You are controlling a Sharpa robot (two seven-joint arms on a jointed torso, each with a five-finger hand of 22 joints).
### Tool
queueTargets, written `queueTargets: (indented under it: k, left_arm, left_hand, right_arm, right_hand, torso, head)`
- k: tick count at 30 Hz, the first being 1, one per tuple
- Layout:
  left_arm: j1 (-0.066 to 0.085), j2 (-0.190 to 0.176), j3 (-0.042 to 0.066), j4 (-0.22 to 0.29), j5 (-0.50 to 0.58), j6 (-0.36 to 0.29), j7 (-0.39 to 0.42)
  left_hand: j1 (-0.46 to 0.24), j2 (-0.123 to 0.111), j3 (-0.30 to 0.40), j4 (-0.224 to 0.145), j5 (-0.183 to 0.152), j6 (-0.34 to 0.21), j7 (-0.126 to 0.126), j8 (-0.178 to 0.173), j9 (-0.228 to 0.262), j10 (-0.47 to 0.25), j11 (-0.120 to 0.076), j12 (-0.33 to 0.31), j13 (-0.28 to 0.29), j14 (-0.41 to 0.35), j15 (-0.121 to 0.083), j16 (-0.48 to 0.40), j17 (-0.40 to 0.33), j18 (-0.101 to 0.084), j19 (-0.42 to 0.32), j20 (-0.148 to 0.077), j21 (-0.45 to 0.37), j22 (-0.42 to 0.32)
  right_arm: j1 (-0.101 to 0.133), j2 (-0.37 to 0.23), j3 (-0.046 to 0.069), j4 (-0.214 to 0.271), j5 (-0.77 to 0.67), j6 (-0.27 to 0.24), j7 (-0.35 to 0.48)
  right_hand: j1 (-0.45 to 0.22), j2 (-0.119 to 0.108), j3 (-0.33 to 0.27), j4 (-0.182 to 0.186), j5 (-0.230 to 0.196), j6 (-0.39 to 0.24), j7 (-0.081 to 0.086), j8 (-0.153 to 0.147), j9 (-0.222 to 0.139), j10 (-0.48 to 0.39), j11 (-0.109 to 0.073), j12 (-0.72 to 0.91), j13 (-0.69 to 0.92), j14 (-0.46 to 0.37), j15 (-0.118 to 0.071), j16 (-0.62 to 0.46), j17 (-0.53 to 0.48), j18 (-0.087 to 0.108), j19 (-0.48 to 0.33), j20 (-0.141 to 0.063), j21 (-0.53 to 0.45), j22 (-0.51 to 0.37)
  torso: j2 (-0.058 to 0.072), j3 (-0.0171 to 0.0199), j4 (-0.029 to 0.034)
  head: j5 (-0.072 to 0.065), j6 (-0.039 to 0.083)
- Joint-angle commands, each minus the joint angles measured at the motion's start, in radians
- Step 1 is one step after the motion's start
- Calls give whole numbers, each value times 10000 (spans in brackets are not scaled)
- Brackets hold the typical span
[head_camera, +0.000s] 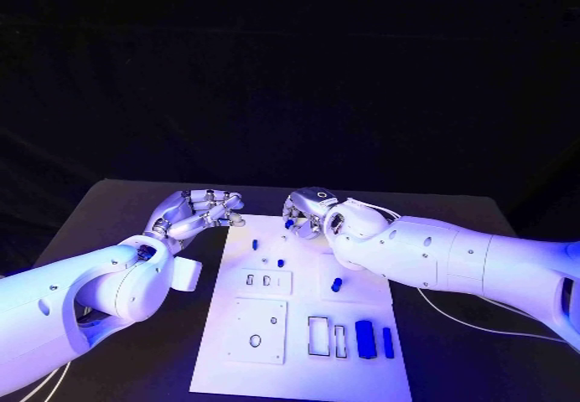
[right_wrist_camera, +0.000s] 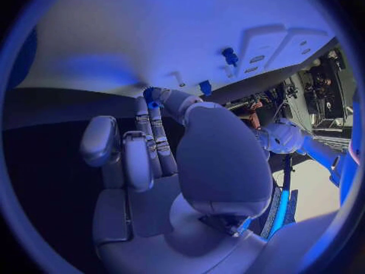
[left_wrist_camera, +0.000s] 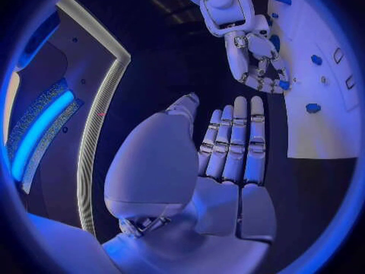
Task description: Assemble the parts on the task board
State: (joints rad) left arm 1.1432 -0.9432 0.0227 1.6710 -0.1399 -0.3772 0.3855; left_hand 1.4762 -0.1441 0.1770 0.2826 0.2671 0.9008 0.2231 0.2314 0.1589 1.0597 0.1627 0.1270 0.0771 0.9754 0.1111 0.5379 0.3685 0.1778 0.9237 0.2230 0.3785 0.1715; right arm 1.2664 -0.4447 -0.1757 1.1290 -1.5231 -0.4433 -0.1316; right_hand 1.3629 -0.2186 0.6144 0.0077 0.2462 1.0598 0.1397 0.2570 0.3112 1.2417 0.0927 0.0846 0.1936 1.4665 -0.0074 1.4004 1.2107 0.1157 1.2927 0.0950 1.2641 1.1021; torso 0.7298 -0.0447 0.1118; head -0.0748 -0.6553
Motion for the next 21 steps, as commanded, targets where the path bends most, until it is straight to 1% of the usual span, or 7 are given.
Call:
queueTargets:
  k: [1,4,6,11,13,17,21]
  left_arm:
    - [21,10,10,22,-36,212,25]
    - [23,7,10,23,-36,219,21]
    - [25,6,10,24,-36,229,18]
    - [28,5,10,22,-36,251,14]
    - [29,0,10,20,-36,263,11]
    - [29,-11,9,-1,-36,283,8]
    - [29,-29,9,-24,-35,283,9]
  left_hand:
    - [97,-19,25,28,-16,-85,26,41,9,-54,25,-43,15,-75,-4,70,12,38,-55,-2,55,9]
    - [97,-19,25,28,-16,-85,26,41,9,-54,25,-43,15,-75,-4,70,12,38,-55,-2,55,9]
    - [97,-19,25,28,-16,-85,26,41,9,-54,25,-43,15,-75,-4,70,12,38,-55,-2,55,9]
    - [97,-19,25,28,-16,-85,26,41,9,-54,25,-43,15,-75,-4,70,12,38,-55,-2,55,9]
    - [97,-19,25,28,-16,-85,26,41,9,-54,25,-43,15,-75,-4,70,12,38,-55,-2,55,9]
    - [93,-18,27,35,-20,-92,30,41,11,-58,30,-46,16,-84,1,76,17,37,-60,-1,58,10]
    - [93,-18,27,35,-20,-92,30,41,11,-58,30,-46,16,-84,1,76,17,37,-60,-1,58,10]
  right_arm:
    - [-11,32,-1,-13,-103,189,20]
    - [-11,37,-1,-9,-77,172,65]
    - [-11,40,-1,1,-44,145,125]
    - [-11,5,-2,73,30,59,230]
    - [-10,-35,-2,127,49,32,240]
    - [-6,-194,-2,306,72,0,216]
    - [29,-669,3,760,105,0,108]
  right_hand:
    - [-115,-12,-23,-51,31,-112,25,-6,32,83,-213,-67,17,379,2,31,-59,-125,-99,16,-80,-59]
    - [-219,-82,-29,-31,36,-255,87,-70,50,-147,-137,-188,-32,360,65,17,-111,-113,-162,61,-144,-123]
    - [-364,-210,-37,11,36,-458,178,-164,68,-653,-2,-242,-182,317,179,-33,-245,-80,-292,152,-290,-288]
    - [-510,-477,-367,28,17,-1082,289,-501,69,-1813,200,-179,-578,3,354,-557,-1260,148,-980,348,-1152,-1306]
    - [-471,-474,-729,37,26,-1281,320,-630,77,-2106,233,-112,-685,-82,382,-743,-1587,208,-1144,382,-1440,-1598]
    - [-218,-324,-1594,90,62,-1514,296,-821,110,-2458,239,141,-835,-135,380,-928,-1926,253,-1208,389,-1782,-1876]
    - [-106,-246,-1847,126,76,-1529,260,-857,131,-2509,226,274,-873,-137,371,-955,-1983,259,-1195,381,-1858,-1921]
  torso:
    - [4,-5,-7]
    - [2,-8,-11]
    - [0,-12,-13]
    - [-11,-10,-10]
    - [-12,-9,-6]
    - [-19,-4,-28]
    - [-26,-5,-35]
  head:
    - [13,1]
    - [22,-4]
    - [24,-4]
    - [34,-4]
    - [57,5]
    - [66,23]
    - [63,54]
